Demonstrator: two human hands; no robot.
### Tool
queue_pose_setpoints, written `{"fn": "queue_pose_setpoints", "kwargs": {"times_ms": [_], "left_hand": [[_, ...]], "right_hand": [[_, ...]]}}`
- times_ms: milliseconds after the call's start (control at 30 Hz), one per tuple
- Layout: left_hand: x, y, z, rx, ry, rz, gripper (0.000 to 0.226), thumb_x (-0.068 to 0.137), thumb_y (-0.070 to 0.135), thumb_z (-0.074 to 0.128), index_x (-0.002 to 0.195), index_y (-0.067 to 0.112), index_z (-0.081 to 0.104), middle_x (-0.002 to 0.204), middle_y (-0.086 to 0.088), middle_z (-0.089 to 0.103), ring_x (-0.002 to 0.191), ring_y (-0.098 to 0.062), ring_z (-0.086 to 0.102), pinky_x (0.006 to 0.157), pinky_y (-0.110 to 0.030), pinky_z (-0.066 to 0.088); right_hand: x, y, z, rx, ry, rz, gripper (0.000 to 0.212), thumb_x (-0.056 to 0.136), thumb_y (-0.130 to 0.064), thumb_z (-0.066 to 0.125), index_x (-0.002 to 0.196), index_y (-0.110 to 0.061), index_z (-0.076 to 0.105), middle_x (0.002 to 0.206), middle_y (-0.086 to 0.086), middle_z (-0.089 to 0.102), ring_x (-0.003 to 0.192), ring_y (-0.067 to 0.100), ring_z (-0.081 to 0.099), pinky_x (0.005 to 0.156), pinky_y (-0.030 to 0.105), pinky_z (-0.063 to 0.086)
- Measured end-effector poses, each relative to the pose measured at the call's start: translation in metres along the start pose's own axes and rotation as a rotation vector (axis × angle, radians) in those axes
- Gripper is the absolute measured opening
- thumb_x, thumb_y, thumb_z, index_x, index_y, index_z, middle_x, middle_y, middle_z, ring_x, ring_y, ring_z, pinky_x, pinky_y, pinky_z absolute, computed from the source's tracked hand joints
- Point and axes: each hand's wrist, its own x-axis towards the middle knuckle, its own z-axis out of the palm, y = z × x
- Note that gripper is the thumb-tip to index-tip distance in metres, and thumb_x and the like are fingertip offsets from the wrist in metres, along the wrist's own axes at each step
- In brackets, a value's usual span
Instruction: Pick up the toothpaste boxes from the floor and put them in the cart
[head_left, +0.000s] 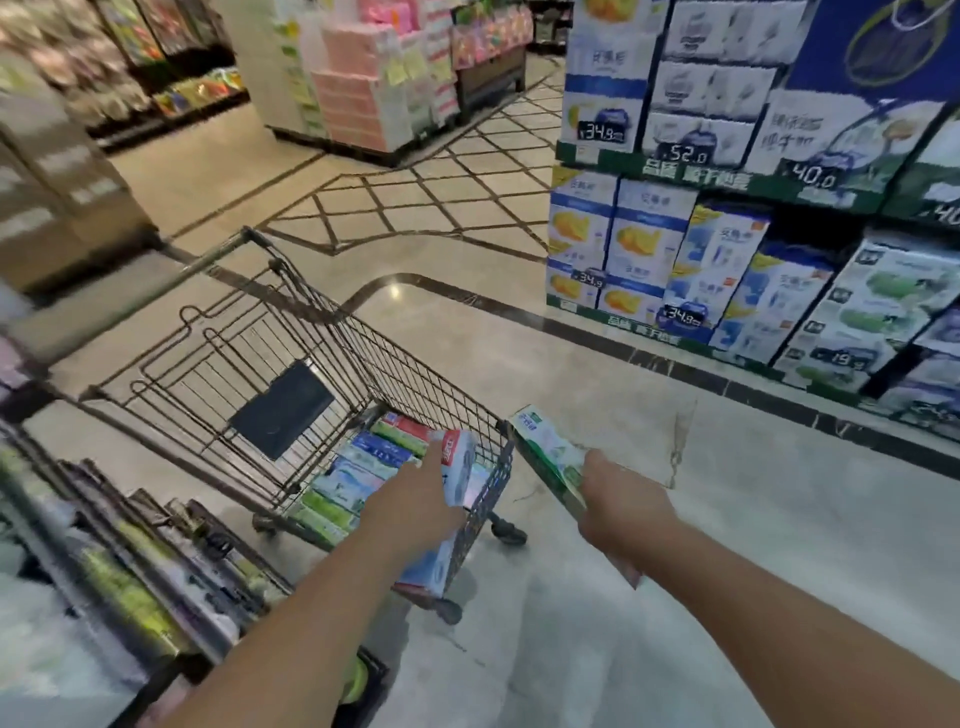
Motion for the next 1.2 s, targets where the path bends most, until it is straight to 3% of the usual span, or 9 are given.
{"fn": "queue_pose_setpoints", "kwargs": {"times_ms": [133, 333, 533, 633, 733, 833, 967, 1100, 1200], "left_hand": [[0.046, -0.030, -0.011, -0.076, 0.028, -0.106, 0.098, 0.088, 0.046, 0.056, 0.153, 0.031, -0.016, 0.139, -0.018, 0.043, 0.096, -0.033, 0.062, 0.075, -0.040, 0.052], [0.114, -0.092, -0.030, -0.149, 0.057, -0.239, 0.100, 0.089, 0.048, 0.058, 0.154, 0.025, -0.015, 0.136, -0.019, 0.048, 0.076, -0.024, 0.061, 0.062, -0.035, 0.054], [0.166, -0.145, -0.016, -0.276, 0.087, -0.402, 0.103, 0.089, 0.054, 0.059, 0.154, 0.024, -0.015, 0.151, -0.019, 0.034, 0.106, -0.030, 0.062, 0.074, -0.035, 0.052], [0.184, -0.162, 0.008, -0.375, 0.108, -0.499, 0.105, 0.088, 0.056, 0.059, 0.153, 0.027, -0.018, 0.151, -0.017, 0.035, 0.098, -0.029, 0.064, 0.072, -0.035, 0.053], [0.204, -0.178, 0.050, -0.452, 0.117, -0.612, 0.107, 0.087, 0.057, 0.060, 0.152, 0.025, -0.018, 0.144, -0.016, 0.041, 0.098, -0.028, 0.061, 0.072, -0.035, 0.052], [0.216, -0.187, 0.096, -0.555, 0.101, -0.763, 0.109, 0.085, 0.058, 0.062, 0.153, 0.022, -0.016, 0.139, -0.014, 0.042, 0.103, -0.030, 0.059, 0.076, -0.038, 0.051], [0.231, -0.190, 0.152, -0.688, 0.130, -0.933, 0.106, 0.082, 0.051, 0.068, 0.153, 0.026, -0.006, 0.129, -0.010, 0.051, 0.104, -0.030, 0.059, 0.082, -0.042, 0.054], [0.241, -0.184, 0.200, -0.747, 0.191, -1.072, 0.101, 0.079, 0.047, 0.073, 0.152, 0.026, 0.005, 0.129, -0.010, 0.055, 0.109, -0.031, 0.059, 0.084, -0.043, 0.054], [0.243, -0.179, 0.228, -0.771, 0.159, -1.157, 0.096, 0.080, 0.042, 0.072, 0.151, 0.017, 0.013, 0.126, -0.011, 0.056, 0.105, -0.031, 0.061, 0.079, -0.041, 0.055]], "right_hand": [[0.067, -0.040, -0.008, -0.008, -0.019, -0.137, 0.043, 0.084, -0.020, 0.057, 0.122, -0.013, 0.037, 0.115, 0.006, 0.057, 0.100, 0.029, 0.061, 0.069, 0.032, 0.044], [0.151, -0.116, -0.014, -0.037, -0.035, -0.244, 0.046, 0.092, -0.027, 0.055, 0.129, -0.011, 0.033, 0.116, 0.007, 0.057, 0.101, 0.028, 0.062, 0.067, 0.029, 0.034], [0.235, -0.180, 0.020, 0.010, -0.140, -0.313, 0.049, 0.087, -0.014, 0.053, 0.131, -0.013, 0.029, 0.115, 0.010, 0.058, 0.096, 0.032, 0.062, 0.069, 0.033, 0.044], [0.264, -0.204, 0.046, 0.003, -0.174, -0.321, 0.039, 0.089, -0.013, 0.053, 0.122, -0.015, 0.034, 0.098, 0.006, 0.061, 0.082, 0.029, 0.062, 0.065, 0.032, 0.042], [0.297, -0.226, 0.090, -0.070, -0.234, -0.391, 0.046, 0.093, -0.018, 0.052, 0.134, -0.012, 0.032, 0.110, 0.010, 0.064, 0.087, 0.027, 0.067, 0.069, 0.037, 0.051], [0.319, -0.238, 0.133, -0.092, -0.323, -0.466, 0.044, 0.095, -0.021, 0.054, 0.130, -0.008, 0.032, 0.090, 0.006, 0.061, 0.082, 0.028, 0.064, 0.067, 0.034, 0.046], [0.340, -0.246, 0.189, -0.228, -0.417, -0.541, 0.047, 0.095, -0.018, 0.051, 0.135, -0.008, 0.029, 0.118, 0.008, 0.058, 0.105, 0.029, 0.063, 0.075, 0.033, 0.044], [0.351, -0.245, 0.241, -0.394, -0.497, -0.627, 0.066, 0.098, -0.013, 0.044, 0.151, 0.001, 0.008, 0.145, 0.016, 0.041, 0.120, 0.030, 0.056, 0.091, 0.039, 0.048], [0.349, -0.237, 0.277, -0.293, -0.505, -0.605, 0.052, 0.099, -0.020, 0.045, 0.144, -0.007, 0.024, 0.127, 0.013, 0.053, 0.100, 0.029, 0.062, 0.075, 0.034, 0.047]]}}
